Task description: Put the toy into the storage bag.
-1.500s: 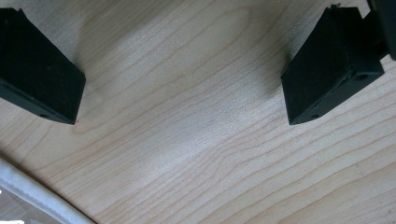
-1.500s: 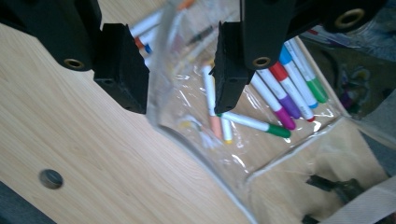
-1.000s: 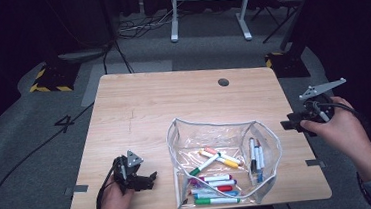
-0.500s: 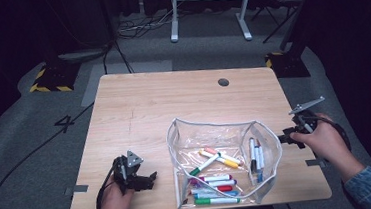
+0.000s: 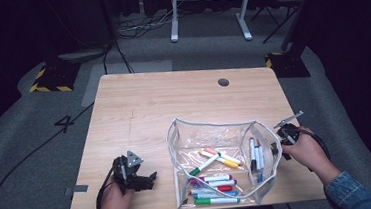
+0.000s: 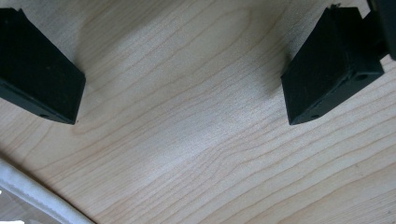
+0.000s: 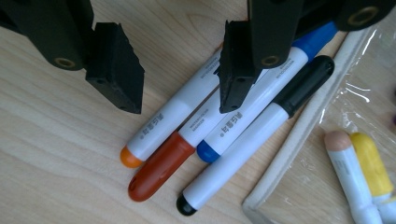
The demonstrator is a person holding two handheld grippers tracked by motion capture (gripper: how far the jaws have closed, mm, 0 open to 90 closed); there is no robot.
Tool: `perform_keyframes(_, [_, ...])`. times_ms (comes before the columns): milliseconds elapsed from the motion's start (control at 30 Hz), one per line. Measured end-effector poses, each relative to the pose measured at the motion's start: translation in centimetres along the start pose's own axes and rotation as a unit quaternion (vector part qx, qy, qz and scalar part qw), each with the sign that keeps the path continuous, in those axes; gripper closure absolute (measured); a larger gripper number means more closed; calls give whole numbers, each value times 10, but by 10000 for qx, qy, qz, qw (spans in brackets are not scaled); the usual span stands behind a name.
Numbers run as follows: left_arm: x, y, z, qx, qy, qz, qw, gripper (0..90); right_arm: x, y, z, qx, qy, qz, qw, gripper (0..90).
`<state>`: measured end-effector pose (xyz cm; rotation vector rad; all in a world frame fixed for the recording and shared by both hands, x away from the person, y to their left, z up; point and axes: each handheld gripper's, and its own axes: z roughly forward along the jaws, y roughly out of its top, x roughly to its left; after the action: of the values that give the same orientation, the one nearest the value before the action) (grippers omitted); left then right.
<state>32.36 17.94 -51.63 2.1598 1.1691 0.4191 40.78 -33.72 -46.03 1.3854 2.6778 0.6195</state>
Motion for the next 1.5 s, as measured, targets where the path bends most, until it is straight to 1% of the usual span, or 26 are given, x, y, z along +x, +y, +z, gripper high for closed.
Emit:
perform_keyframes(67, [0,0,0,2,0,1,10000,0,0,-1,3,12,2,19,10000,532])
perform_keyframes(100, [0,0,0,2,1,2,10000,0,0,-2,4,25,7,42,10000,556])
perform_keyframes(200, [0,0,0,1,0,1,10000,0,-3,-4,7,181,-174,-7,9997,593])
perform_keyframes(267, [0,0,0,1,0,0,10000,0,-5,-7,8,268,-269,93,9992,675])
perform_keyframes(367, [0,0,0,5,-1,6,10000,0,-9,-10,6,313,-480,267,9980,764])
perform_keyframes(400, [0,0,0,0,0,1,10000,0,-10,-11,5,337,-549,339,9973,765])
perform_keyframes(467, [0,0,0,1,0,1,10000,0,-11,-12,4,345,-605,453,9965,769])
perform_keyframes(600, [0,0,0,6,0,7,10000,0,-10,-13,4,348,-611,457,9965,771])
perform_keyframes(733, [0,0,0,1,0,0,10000,0,-10,-13,1,324,-403,569,9970,772])
perform_keyframes(800, [0,0,0,1,0,1,10000,0,-11,-13,-3,292,-326,579,9974,772])
perform_keyframes(900, [0,0,0,1,-1,1,10000,0,-10,-11,-12,214,-280,608,9975,773])
perform_keyframes(967, [0,0,0,2,-1,1,10000,0,-8,-10,-21,143,-251,548,9981,773])
perform_keyframes(1167, [0,0,0,6,0,9,10000,0,0,-3,-56,-184,-125,424,9989,773])
perform_keyframes(1333, [0,0,0,-7,2,-1,10000,0,9,5,-88,-485,-54,211,9986,772])
perform_keyframes(1500, [0,0,0,1,0,0,10000,0,25,14,-114,-667,-99,-78,9977,772])
